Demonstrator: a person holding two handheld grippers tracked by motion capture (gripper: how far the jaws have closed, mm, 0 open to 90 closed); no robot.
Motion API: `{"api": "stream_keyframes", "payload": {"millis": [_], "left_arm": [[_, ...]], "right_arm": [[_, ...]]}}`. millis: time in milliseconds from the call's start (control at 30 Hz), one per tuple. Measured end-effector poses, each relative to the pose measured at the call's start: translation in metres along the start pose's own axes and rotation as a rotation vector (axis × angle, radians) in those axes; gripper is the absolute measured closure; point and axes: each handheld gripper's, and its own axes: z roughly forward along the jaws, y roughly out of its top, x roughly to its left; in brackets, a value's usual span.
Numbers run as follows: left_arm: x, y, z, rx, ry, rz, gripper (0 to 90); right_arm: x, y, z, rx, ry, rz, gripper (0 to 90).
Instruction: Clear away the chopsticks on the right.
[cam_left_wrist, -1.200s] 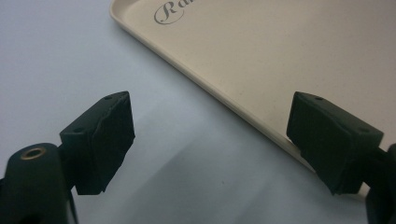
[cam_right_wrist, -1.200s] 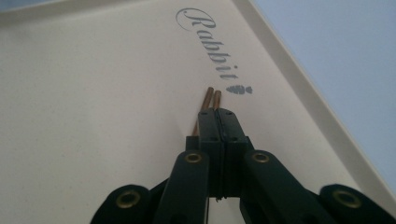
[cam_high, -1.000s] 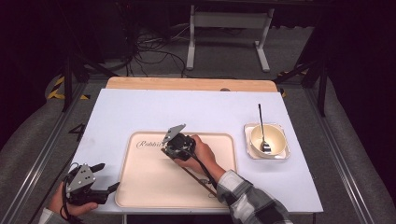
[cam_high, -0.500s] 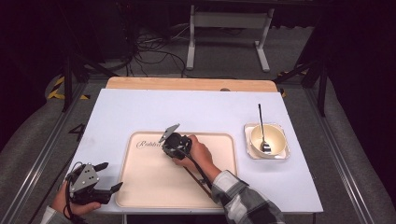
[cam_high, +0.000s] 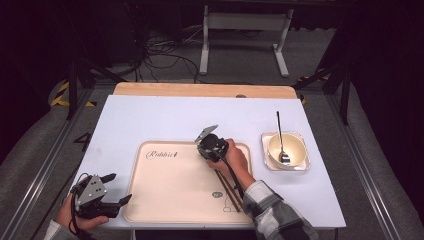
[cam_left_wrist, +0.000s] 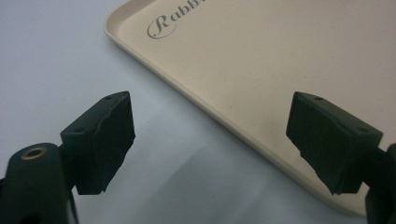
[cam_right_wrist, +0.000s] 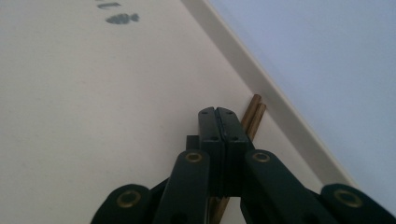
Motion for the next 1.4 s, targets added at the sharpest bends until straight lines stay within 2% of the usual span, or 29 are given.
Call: {"api": "stream_keyframes", "payload": {"millis": [133, 233, 300, 433, 500, 800, 967, 1100, 1133, 1167, 1233, 1333, 1367, 1400], "left_arm": [[0.000, 0.000, 0.000, -0.003, 0.002, -0.002, 16.0], [0.000, 0.001, 0.000, -0.006, 0.004, -0.006, 16.0], [0.000, 0.001, 0.001, -0.004, 0.001, -0.009, 16.1], [0.000, 0.001, 0.000, -0.001, 0.006, -0.008, 16.1], [0.001, 0.000, 0.000, -0.002, 0.010, -0.017, 16.0], [0.001, 0.000, 0.000, 0.007, 0.020, -0.029, 16.0], [0.003, 0.000, -0.001, 0.007, 0.032, -0.037, 16.1], [0.003, -0.001, -0.003, 0.011, 0.047, -0.042, 16.3], [0.002, -0.001, -0.004, 0.010, 0.042, -0.048, 16.3], [0.003, -0.002, -0.004, 0.008, 0.047, -0.050, 16.3], [0.003, -0.003, -0.005, 0.010, 0.045, -0.058, 16.4], [0.004, -0.002, -0.005, 0.012, 0.042, -0.060, 16.4], [0.004, -0.002, -0.004, 0.009, 0.041, -0.061, 16.5], [0.004, -0.002, -0.004, 0.010, 0.040, -0.063, 16.5]], "right_arm": [[-0.009, -0.011, -0.006, 0.000, -0.018, 0.032, 90.0], [-0.014, -0.020, -0.011, -0.002, -0.052, 0.036, 90.0], [-0.017, -0.025, -0.014, 0.011, -0.091, 0.032, 90.0], [-0.026, -0.040, -0.022, 0.006, -0.119, 0.069, 90.0], [-0.028, -0.043, -0.024, 0.005, -0.120, 0.076, 90.0], [-0.049, -0.074, -0.041, 0.005, -0.190, 0.129, 90.0], [-0.052, -0.081, -0.045, -0.011, -0.176, 0.169, 88.9], [-0.047, -0.080, -0.045, -0.008, -0.191, 0.152, 87.6], [-0.047, -0.082, -0.044, -0.031, -0.192, 0.171, 87.3], [-0.047, -0.082, -0.044, -0.031, -0.192, 0.171, 87.3], [-0.046, -0.085, -0.045, -0.066, -0.213, 0.191, 88.6], [-0.045, -0.086, -0.050, -0.097, -0.218, 0.183, 87.5], [-0.045, -0.089, -0.055, -0.146, -0.192, 0.206, 86.5], [-0.045, -0.090, -0.057, -0.166, -0.184, 0.206, 86.8]]}}
